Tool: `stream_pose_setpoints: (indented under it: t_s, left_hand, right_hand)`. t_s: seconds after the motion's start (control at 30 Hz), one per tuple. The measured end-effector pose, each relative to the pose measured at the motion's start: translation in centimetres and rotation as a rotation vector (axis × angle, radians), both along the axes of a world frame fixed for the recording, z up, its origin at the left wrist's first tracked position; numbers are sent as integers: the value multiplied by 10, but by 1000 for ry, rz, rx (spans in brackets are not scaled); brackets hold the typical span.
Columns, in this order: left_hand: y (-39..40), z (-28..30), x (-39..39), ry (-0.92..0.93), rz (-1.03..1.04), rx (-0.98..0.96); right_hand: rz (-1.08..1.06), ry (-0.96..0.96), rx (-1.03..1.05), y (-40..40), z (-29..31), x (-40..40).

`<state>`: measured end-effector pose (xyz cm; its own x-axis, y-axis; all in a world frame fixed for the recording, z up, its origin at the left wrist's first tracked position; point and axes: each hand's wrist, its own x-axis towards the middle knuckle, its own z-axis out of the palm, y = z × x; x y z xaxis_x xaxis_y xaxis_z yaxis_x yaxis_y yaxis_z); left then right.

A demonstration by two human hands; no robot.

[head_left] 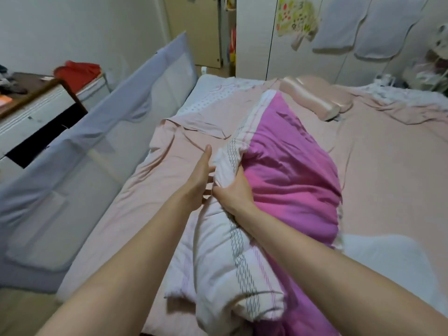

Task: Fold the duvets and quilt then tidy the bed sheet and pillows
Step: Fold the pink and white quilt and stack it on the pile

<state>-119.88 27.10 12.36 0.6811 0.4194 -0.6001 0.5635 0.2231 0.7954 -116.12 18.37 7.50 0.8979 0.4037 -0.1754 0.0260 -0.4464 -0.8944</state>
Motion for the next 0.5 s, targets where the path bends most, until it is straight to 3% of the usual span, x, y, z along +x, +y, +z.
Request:
stream_pose_setpoints:
  t_s: [0.07, 0.17, 0.23, 0.3, 0.4, 0.5]
  left_hand:
    - [38, -15, -4, 1, 25, -1]
    - [89, -64, -17, 145, -6, 102]
    - [105, -95, -29, 311, -96, 320]
    - [119, -121, -33, 384, -348, 526]
    - [127, -134, -21, 381, -684, 717]
    - [104, -128, 9, 279, -891, 862]
  right_hand:
    - [64, -32, -36, 30, -5, -3]
    - [308, 67, -276, 80, -48, -19]
    - [483, 197, -435, 92, -84, -34]
    - [557, 237, -527, 90, -113, -44]
    - [350, 188, -505, 69, -128, -41]
    - [59, 114, -475, 25, -112, -23]
